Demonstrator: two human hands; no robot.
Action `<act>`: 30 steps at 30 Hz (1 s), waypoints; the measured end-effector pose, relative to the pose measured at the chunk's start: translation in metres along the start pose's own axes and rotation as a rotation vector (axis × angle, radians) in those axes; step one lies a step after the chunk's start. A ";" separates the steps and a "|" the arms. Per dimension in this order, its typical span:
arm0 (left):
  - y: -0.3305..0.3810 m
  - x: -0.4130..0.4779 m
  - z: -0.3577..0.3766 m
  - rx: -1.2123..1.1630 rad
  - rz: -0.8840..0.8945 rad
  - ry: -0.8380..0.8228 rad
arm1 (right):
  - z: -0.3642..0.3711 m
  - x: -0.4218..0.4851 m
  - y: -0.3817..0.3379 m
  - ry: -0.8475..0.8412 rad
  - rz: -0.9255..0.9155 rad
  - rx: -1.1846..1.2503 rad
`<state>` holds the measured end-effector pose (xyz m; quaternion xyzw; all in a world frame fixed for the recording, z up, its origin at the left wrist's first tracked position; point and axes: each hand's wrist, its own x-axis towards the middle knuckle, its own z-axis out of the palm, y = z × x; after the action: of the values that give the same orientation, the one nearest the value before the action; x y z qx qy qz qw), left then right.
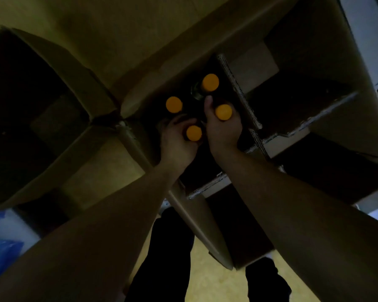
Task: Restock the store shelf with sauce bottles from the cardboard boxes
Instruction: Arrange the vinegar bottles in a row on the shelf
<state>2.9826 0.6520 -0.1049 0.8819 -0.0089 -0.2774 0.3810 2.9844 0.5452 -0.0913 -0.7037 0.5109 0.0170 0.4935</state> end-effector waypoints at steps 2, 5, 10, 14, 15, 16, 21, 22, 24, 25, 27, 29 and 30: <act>0.006 -0.003 -0.005 -0.080 -0.033 -0.042 | -0.005 -0.005 0.000 0.029 -0.027 0.026; 0.018 -0.013 -0.013 -0.190 -0.123 -0.014 | -0.016 -0.014 0.000 0.060 -0.129 0.018; 0.051 -0.034 -0.037 -0.220 -0.241 -0.044 | -0.048 -0.034 -0.023 0.051 -0.144 0.049; 0.097 -0.058 -0.068 -0.215 -0.279 -0.017 | -0.092 -0.044 -0.062 0.025 -0.114 0.075; 0.111 -0.065 -0.077 -0.235 -0.290 0.006 | -0.105 -0.049 -0.074 0.012 -0.118 0.079; 0.127 -0.074 -0.085 -0.256 -0.300 0.037 | -0.119 -0.054 -0.086 -0.004 -0.140 0.079; 0.216 -0.117 -0.129 -0.312 -0.254 0.101 | -0.197 -0.092 -0.164 -0.038 -0.247 0.141; 0.240 -0.129 -0.140 -0.309 -0.235 0.113 | -0.217 -0.103 -0.185 -0.045 -0.276 0.143; 0.293 -0.157 -0.166 -0.311 -0.198 0.142 | -0.259 -0.127 -0.226 -0.040 -0.351 0.131; 0.320 -0.172 -0.179 -0.322 -0.171 0.166 | -0.283 -0.143 -0.248 -0.026 -0.400 0.116; 0.376 -0.204 -0.210 -0.364 -0.114 0.236 | -0.332 -0.174 -0.292 -0.005 -0.502 0.125; 0.436 -0.240 -0.241 -0.396 -0.045 0.285 | -0.387 -0.209 -0.336 -0.005 -0.574 0.138; 0.467 -0.261 -0.256 -0.412 0.001 0.307 | -0.414 -0.226 -0.358 -0.008 -0.602 0.120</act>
<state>2.9806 0.5509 0.4797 0.8175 0.1055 -0.1362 0.5496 2.9416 0.4060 0.4823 -0.7928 0.2776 -0.1575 0.5192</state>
